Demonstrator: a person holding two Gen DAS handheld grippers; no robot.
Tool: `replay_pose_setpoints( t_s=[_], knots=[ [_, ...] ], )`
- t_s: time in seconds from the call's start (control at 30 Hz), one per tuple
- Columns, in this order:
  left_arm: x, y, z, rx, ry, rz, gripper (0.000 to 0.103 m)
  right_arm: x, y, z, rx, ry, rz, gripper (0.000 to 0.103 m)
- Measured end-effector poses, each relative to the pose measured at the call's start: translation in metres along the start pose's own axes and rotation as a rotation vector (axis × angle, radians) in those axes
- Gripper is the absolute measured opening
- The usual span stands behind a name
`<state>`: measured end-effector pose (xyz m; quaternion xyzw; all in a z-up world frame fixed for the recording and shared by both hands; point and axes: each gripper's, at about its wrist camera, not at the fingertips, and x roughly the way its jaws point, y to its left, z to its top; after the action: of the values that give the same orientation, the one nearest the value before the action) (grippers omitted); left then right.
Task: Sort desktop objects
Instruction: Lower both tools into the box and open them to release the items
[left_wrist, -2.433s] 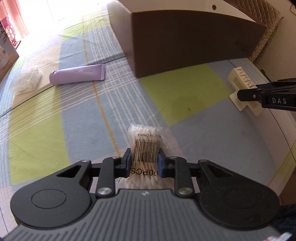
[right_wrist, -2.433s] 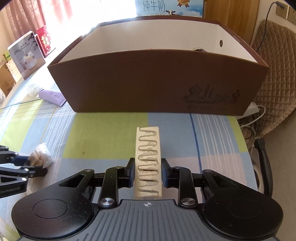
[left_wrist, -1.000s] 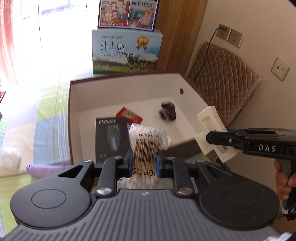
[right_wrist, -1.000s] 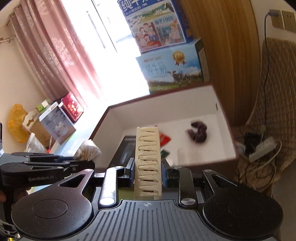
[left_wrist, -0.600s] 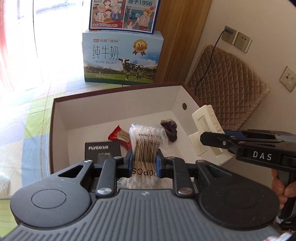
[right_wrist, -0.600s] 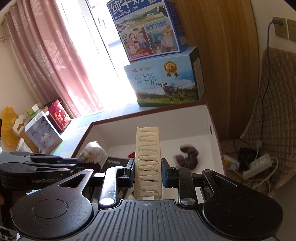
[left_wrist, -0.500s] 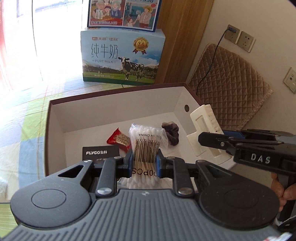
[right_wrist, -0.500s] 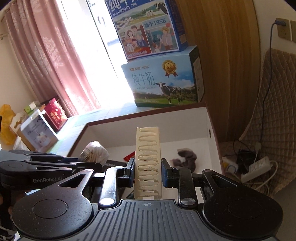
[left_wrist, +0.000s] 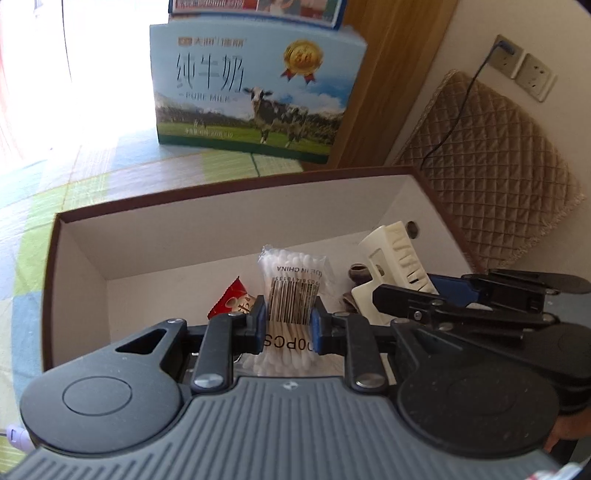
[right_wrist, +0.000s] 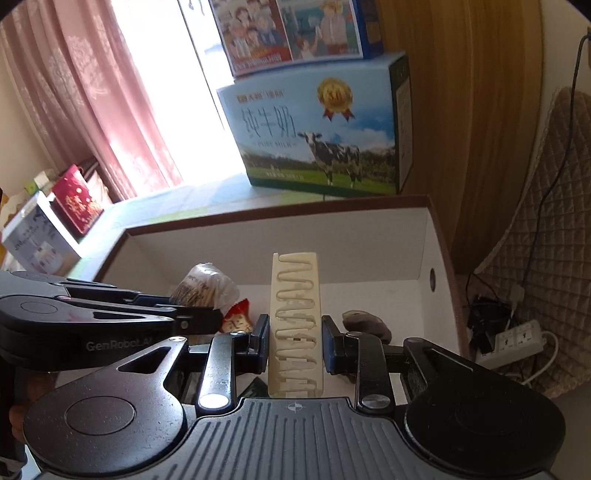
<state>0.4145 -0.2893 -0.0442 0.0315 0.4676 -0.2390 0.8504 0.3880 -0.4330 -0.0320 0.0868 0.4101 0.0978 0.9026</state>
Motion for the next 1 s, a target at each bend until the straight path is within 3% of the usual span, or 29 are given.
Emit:
replay_pose_setpoints(
  t_s=[0.27, 0.6, 0.93, 1.0],
  knots=[
    [0.040, 0.009, 0.014, -0.030, 0.057, 0.012, 0.019, 0.032, -0.011, 0.008, 0.002, 0.063, -0.034, 0.025],
    [0.061, 0.012, 0.025, -0.034, 0.073, 0.016, 0.022, 0.044, -0.018, 0.015, 0.024, 0.083, -0.038, 0.025],
    [0.055, 0.020, 0.028, -0.036, 0.054, 0.045, 0.051, 0.051, -0.018, 0.017, 0.029, 0.094, -0.046, 0.025],
    [0.051, 0.021, 0.029, -0.030, 0.046, 0.053, 0.052, 0.052, -0.018, 0.017, 0.027, 0.096, -0.047, 0.025]
  ],
)
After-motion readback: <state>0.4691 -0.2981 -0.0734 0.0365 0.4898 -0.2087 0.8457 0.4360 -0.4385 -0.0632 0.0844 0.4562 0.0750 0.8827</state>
